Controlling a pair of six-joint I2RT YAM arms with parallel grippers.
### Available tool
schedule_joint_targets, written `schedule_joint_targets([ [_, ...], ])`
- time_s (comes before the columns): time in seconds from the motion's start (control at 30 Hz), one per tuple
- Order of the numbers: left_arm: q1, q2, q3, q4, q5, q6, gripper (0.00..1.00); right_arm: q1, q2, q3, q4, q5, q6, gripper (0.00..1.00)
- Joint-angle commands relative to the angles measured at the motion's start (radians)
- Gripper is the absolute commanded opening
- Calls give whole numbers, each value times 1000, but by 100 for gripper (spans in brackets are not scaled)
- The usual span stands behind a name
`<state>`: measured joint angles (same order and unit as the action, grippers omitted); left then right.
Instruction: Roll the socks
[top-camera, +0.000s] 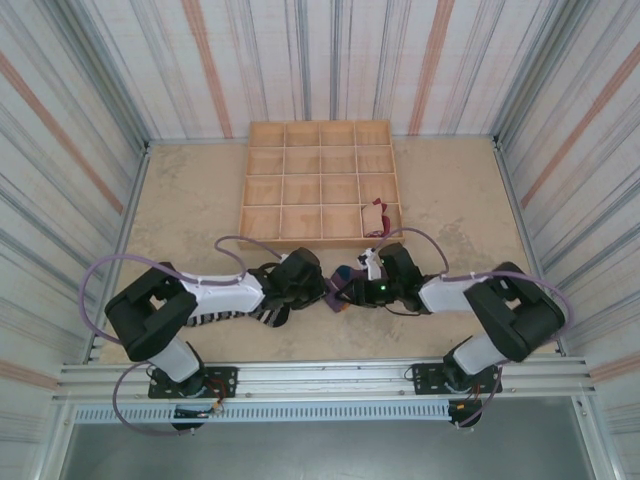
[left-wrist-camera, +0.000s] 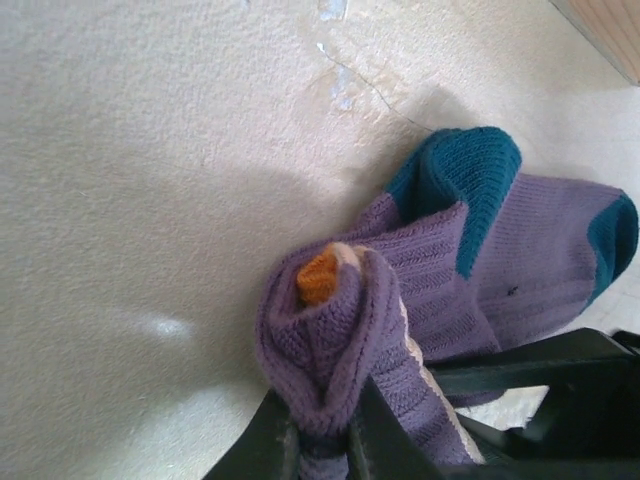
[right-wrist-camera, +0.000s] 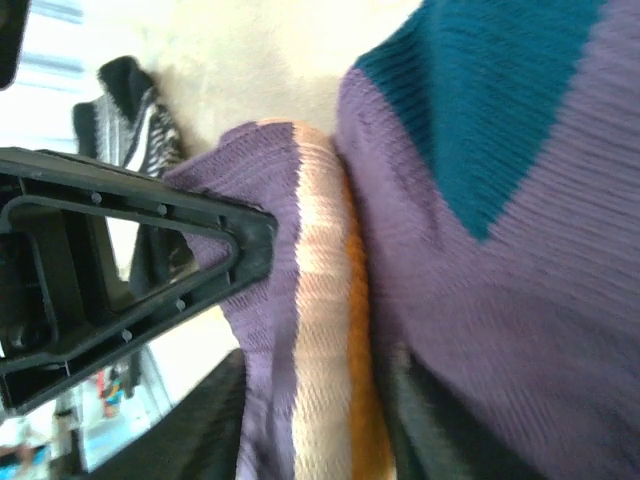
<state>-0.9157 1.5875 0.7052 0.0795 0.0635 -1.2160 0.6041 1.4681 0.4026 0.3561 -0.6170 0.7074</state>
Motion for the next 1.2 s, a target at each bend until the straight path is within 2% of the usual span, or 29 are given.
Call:
schedule_joint_targets([
  [0.0,5,-17,27,-147,-63,26,0,29,-166,19,-267,191,-87,52],
  [0.13,14,-47,52,-244,-65,47,0,127,-365,49,-435,418,-173,64],
  [0.3,34,-73,51,-279,-15,47,0,248,-444,70,-508,586,-259,67],
  [0.5,61,-79,65,-311,59,55,0,526,-348,115,-489,921,-361,68],
  [0.63,73,-78,77,-323,87,65,0,717,-225,168,-445,1189,-433,67],
  [0.73,78,-82,70,-309,103,60,0,821,-119,202,-378,1345,-482,67],
  [0.87,89,-79,71,-315,128,72,0,864,41,240,-332,1478,-506,66],
  [1.17,100,-97,51,-319,147,81,0,856,269,306,-276,1568,-513,61],
])
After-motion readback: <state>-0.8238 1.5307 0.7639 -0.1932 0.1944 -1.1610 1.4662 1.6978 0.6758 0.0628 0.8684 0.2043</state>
